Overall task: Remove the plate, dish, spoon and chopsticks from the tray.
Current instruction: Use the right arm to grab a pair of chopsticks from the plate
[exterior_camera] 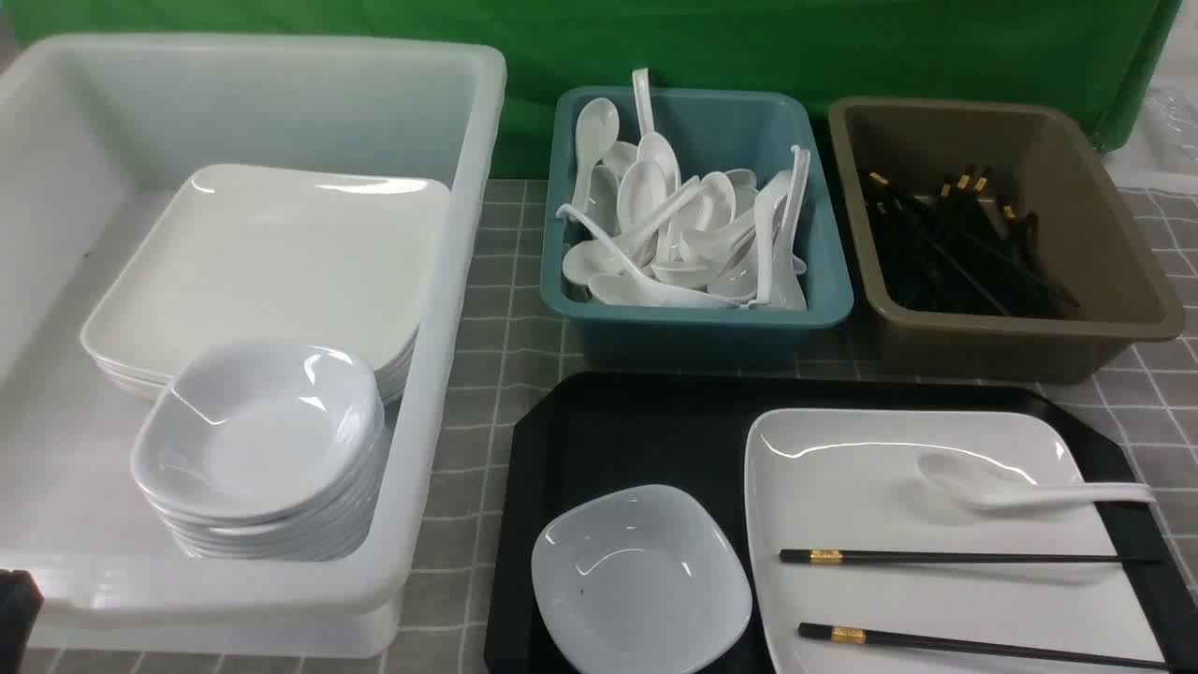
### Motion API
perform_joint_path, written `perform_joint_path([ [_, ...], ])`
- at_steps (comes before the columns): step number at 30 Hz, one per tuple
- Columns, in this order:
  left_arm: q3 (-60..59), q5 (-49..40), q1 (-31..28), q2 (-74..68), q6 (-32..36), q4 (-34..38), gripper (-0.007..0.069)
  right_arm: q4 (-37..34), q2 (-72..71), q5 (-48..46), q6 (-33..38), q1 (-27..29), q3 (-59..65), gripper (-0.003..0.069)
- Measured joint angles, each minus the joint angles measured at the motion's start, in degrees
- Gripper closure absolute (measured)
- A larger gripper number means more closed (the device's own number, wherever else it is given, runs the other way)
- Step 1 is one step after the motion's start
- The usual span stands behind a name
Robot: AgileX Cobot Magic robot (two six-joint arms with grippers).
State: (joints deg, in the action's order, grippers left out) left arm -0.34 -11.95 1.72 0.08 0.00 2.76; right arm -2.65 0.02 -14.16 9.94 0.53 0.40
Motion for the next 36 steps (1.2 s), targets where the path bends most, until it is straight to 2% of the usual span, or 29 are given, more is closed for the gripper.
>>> perform_joint_path([
  [24,0.0,0.3,0.0,0.0,0.0,-0.8,0.062,0.0,0.0,0.0,0.0,0.0,0.0,0.0419],
  [26,0.0,2.8,0.0,0.0,-1.1,2.3,0.062,0.0,0.0,0.0,0.0,0.0,0.0,0.0419],
  [32,0.0,13.9,0.0,0.0,-8.8,19.3,0.062,0.0,0.0,0.0,0.0,0.0,0.0,0.0419],
  [36,0.0,17.5,0.0,0.0,-11.1,22.1,0.062,0.0,0.0,1.2,0.0,0.0,0.0,0.0419],
])
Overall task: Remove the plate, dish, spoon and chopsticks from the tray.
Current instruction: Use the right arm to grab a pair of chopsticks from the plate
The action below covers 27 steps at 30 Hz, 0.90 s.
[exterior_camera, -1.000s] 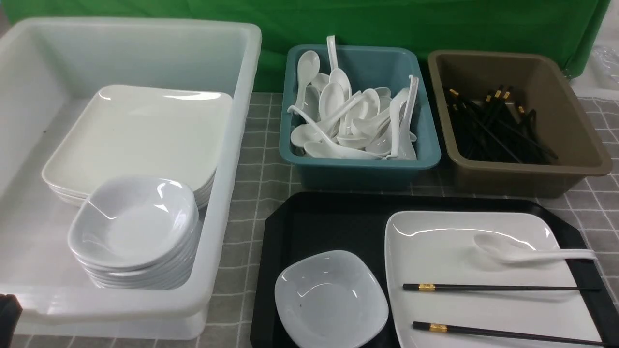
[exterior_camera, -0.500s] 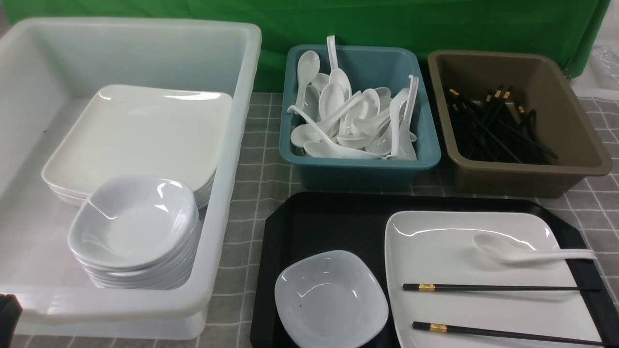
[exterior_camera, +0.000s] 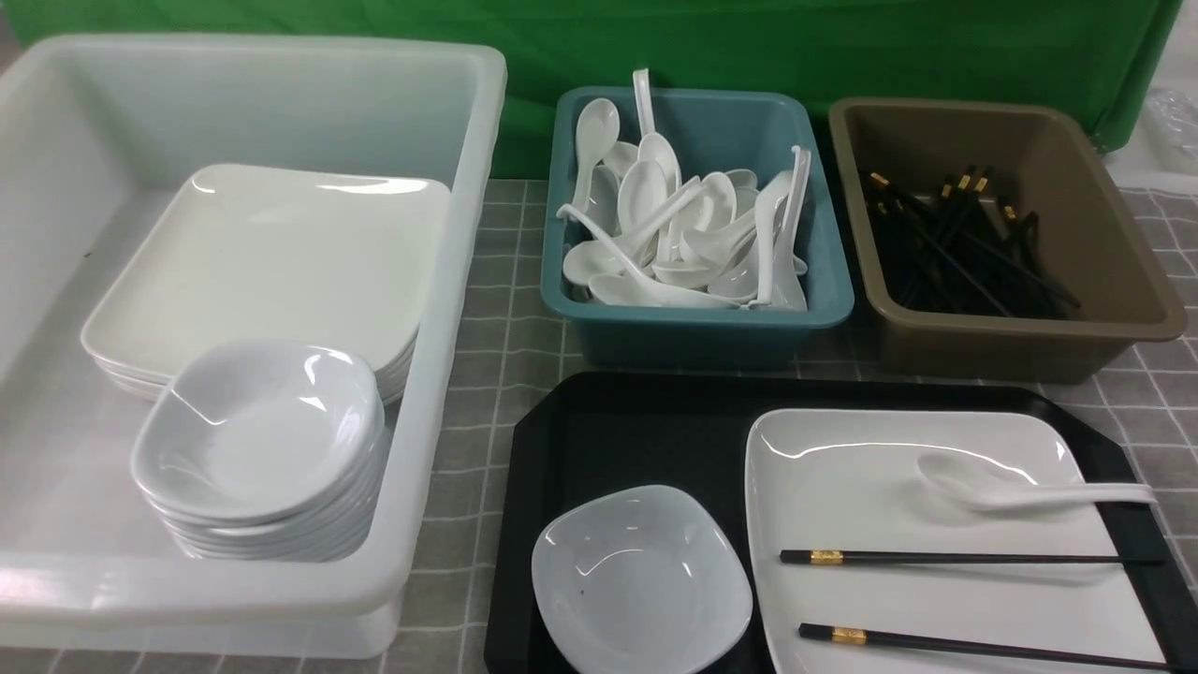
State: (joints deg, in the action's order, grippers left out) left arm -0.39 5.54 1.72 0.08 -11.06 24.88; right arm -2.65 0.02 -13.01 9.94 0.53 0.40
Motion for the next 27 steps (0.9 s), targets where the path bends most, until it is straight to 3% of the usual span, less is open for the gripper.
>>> perform_joint_path([
  [5,0.0,13.5,0.0,0.0,-7.4,0.3,0.062,-3.2,0.0,4.7,-3.4,0.0,0.0,0.0419],
  [8,2.7,18.1,0.0,0.0,-13.4,-2.3,0.062,-12.1,0.0,15.6,-20.4,0.0,0.0,0.0419],
  [9,5.3,17.0,0.0,-0.1,-14.6,-4.1,0.062,-14.1,0.0,19.2,-27.9,0.0,0.0,0.0419],
  [10,5.9,16.7,0.0,-0.1,-14.7,-4.5,0.062,-14.4,0.0,19.7,-29.0,0.0,0.0,0.0419],
  [11,9.4,13.9,0.0,-1.0,-15.5,-6.8,0.062,-15.7,0.0,22.8,-35.3,0.0,0.0,0.0419],
  [15,22.2,-2.1,0.0,-7.7,-17.2,-12.9,0.062,-16.8,0.0,29.7,-40.0,0.0,0.0,0.0419],
  [16,27.3,-10.3,0.0,-11.0,-16.5,-13.6,0.062,-17.1,0.0,31.3,-41.2,0.0,0.0,0.042],
  [17,27.3,-10.3,0.0,-11.6,-16.5,-13.6,0.062,-17.1,0.0,31.7,-41.5,0.0,0.0,0.042],
  [18,34.3,-22.2,0.0,-17.3,-11.5,-13.4,0.062,-16.7,0.0,35.2,-44.1,0.0,0.0,0.0421],
  [19,34.3,-23.4,0.0,-18.0,-11.5,-13.3,0.062,-16.6,0.0,35.9,-44.3,0.0,0.0,0.0421],
  [20,39.1,-30.9,0.0,-23.4,-5.4,-12.3,0.062,-14.0,0.0,36.0,-45.5,-0.1,-0.6,0.0423],
  [23,45.3,-42.7,0.0,-32.6,6.1,-8.6,0.062,-3.2,1.4,26.2,-46.9,-1.8,-7.4,0.0467],
  [25,47.5,-48.6,0.0,-38.8,13.5,-4.6,0.062,5.9,6.2,14.8,-46.5,-5.1,-16.4,0.0565],
  [27,48.1,-50.9,0.0,-42.9,18.8,-2.2,0.062,8.4,10.3,8.1,-43.3,-7.9,-22.8,0.0608],
])
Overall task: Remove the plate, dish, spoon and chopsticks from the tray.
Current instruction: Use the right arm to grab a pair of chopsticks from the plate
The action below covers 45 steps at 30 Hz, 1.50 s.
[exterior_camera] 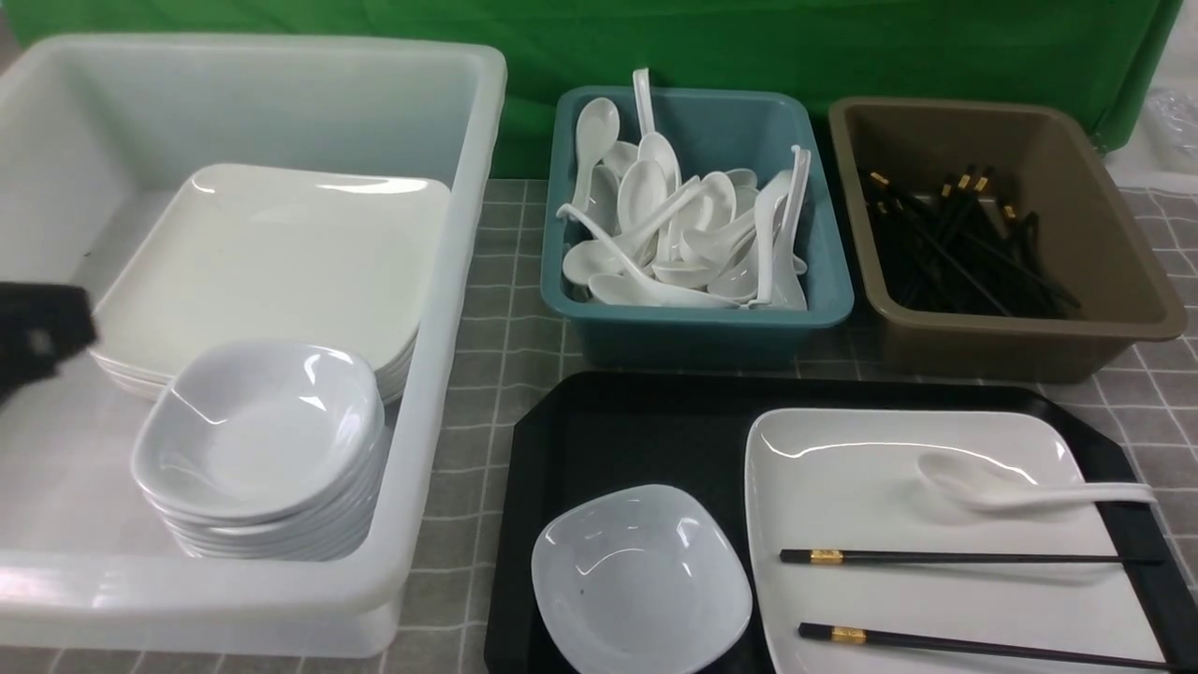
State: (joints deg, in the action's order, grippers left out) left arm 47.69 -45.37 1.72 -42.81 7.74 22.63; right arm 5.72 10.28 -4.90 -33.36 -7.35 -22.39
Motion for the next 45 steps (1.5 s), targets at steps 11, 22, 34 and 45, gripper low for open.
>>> perform_joint_path([
  [11,2.2,-8.4,4.6,-20.7,14.9,8.8,0.062,0.8,40.7,-52.8,26.0,-27.4,-32.6,0.0641],
  [22,10.8,-14.4,24.3,-24.8,6.8,-3.8,0.062,-8.3,68.1,-59.9,49.6,-17.9,-44.4,0.0638],
  [34,10.8,-12.4,25.8,-24.8,6.4,-3.8,0.062,-10.3,84.4,-54.9,63.6,-21.7,-44.7,-0.0003],
  [45,10.8,-10.4,25.8,-24.8,6.4,-3.8,0.062,-2.3,89.6,-52.3,64.2,-27.2,-44.7,-0.0034],
])
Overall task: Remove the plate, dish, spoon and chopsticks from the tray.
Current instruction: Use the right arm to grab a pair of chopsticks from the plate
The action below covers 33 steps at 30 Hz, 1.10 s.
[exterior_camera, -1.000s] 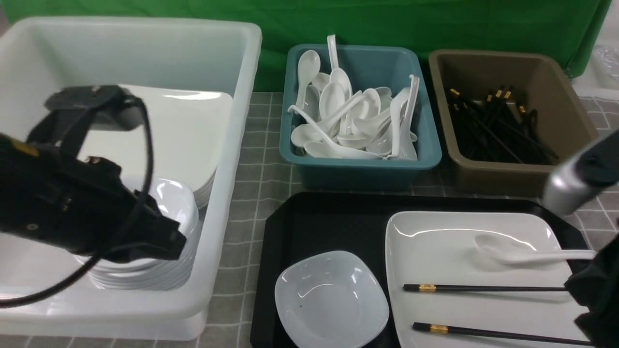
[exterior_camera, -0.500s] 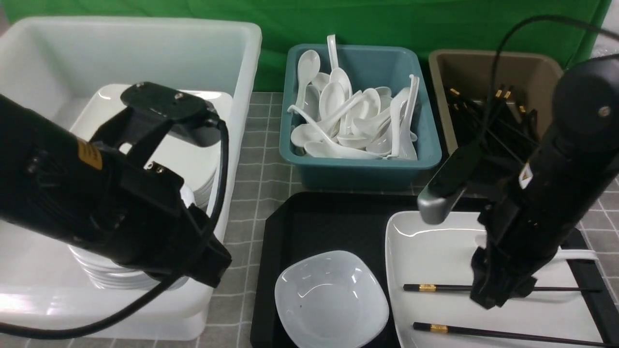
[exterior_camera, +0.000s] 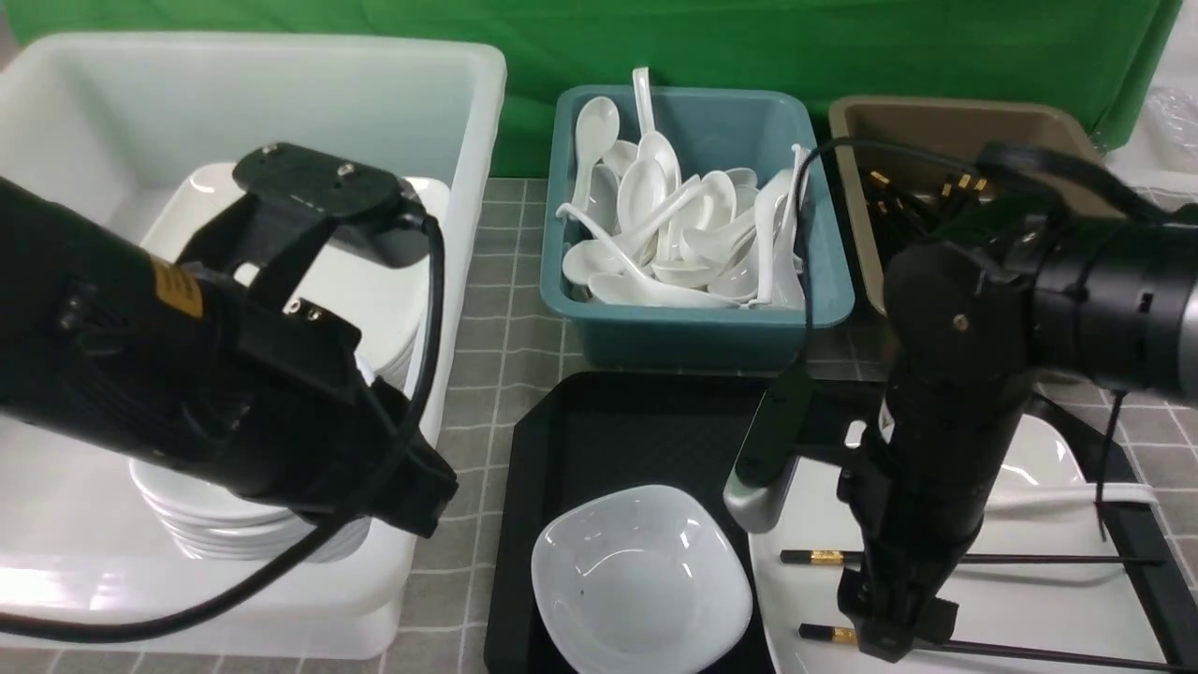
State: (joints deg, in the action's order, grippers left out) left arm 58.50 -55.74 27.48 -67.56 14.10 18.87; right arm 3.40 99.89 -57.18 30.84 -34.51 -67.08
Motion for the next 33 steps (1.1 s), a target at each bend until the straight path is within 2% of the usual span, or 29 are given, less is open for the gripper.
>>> perform_joint_path([
  [7,0.0,1.4,0.0,0.0,-0.1,0.0,0.062,1.5,1.4,1.1,0.0,-1.5,0.2,-0.0034],
  [18,0.0,4.0,0.0,0.0,-0.3,0.1,0.062,7.1,2.0,10.9,-1.8,-1.7,4.1,-0.0034],
  [28,0.0,5.2,0.0,0.0,-0.3,0.1,0.062,7.4,3.8,13.8,-2.5,-1.7,4.2,-0.002],
  [33,0.0,5.5,0.0,0.0,-0.3,0.1,0.062,7.4,3.8,13.8,-2.9,-1.7,4.3,0.0056],
])
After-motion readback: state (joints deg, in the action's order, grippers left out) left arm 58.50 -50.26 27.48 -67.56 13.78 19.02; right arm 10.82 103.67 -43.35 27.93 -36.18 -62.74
